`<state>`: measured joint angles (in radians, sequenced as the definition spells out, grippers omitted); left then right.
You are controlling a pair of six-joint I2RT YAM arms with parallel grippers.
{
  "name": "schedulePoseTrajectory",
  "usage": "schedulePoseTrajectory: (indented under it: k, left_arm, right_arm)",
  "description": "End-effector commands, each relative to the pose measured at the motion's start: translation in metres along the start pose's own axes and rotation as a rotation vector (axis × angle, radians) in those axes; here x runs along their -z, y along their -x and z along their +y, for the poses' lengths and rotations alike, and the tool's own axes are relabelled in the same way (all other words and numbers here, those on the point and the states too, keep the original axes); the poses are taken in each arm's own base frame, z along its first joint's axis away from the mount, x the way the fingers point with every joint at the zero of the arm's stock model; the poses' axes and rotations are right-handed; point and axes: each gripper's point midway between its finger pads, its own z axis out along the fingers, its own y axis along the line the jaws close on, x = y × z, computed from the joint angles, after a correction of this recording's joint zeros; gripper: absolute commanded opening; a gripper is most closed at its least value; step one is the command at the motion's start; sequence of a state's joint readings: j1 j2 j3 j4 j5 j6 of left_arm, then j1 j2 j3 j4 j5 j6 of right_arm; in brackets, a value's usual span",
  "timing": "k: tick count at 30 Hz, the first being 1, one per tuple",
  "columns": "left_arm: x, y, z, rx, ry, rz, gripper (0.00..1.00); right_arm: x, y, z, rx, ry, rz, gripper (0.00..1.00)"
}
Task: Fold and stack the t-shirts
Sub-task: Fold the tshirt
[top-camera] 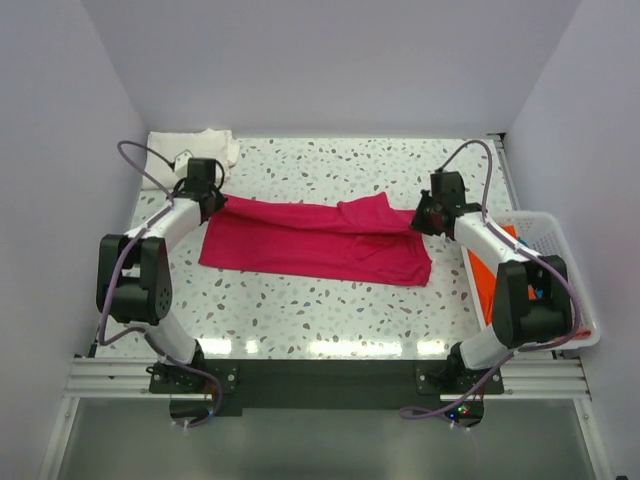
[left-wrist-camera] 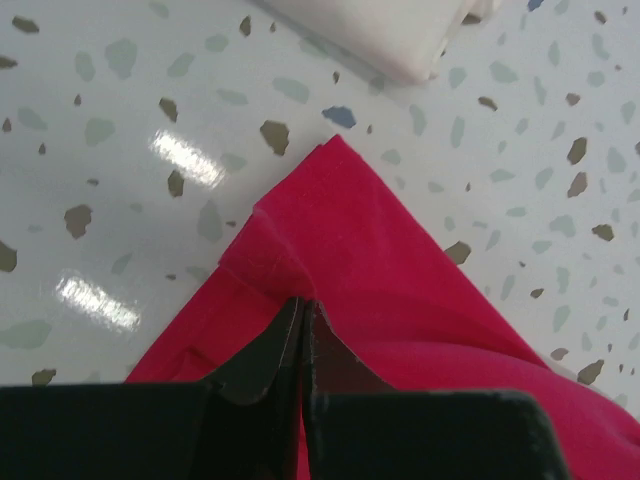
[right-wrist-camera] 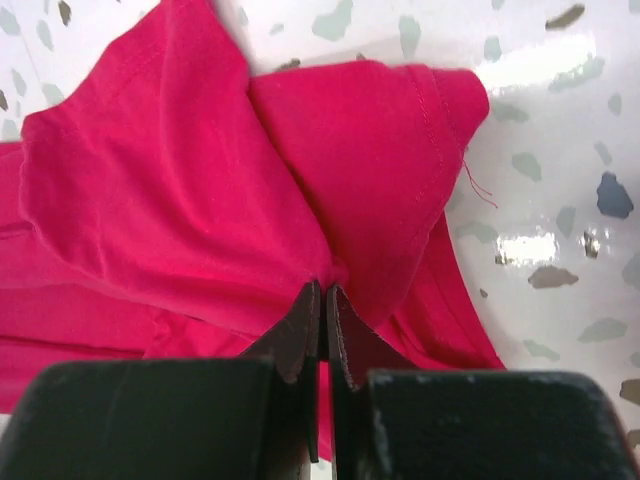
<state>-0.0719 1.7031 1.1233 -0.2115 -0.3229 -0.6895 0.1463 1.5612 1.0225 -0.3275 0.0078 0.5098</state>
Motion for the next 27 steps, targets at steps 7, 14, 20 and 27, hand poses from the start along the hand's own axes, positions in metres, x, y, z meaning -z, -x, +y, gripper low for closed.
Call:
schedulePoseTrajectory:
  k: [7, 14, 20, 27]
  left_arm:
    - [0.02, -0.03, 0.029, 0.134, 0.005, 0.021, 0.44]
    - [0.039, -0.015, 0.005, 0.145, -0.127, -0.01, 0.55]
    - [0.04, -0.027, -0.027, 0.085, -0.2, 0.048, 0.55]
    - [0.047, -0.04, -0.056, 0.023, -0.282, 0.1, 0.54]
  right_arm:
    - [0.021, -0.006, 0.004, 0.002, 0.075, -0.07, 0.43]
    - [0.018, 0.039, 0.043, 0.049, 0.147, -0.13, 0.47]
    - [-0.044, 0.062, 0.073, 0.093, 0.117, -0.1, 0.45]
    - [-0.102, 0.068, 0.089, 0.146, 0.043, -0.058, 0.46]
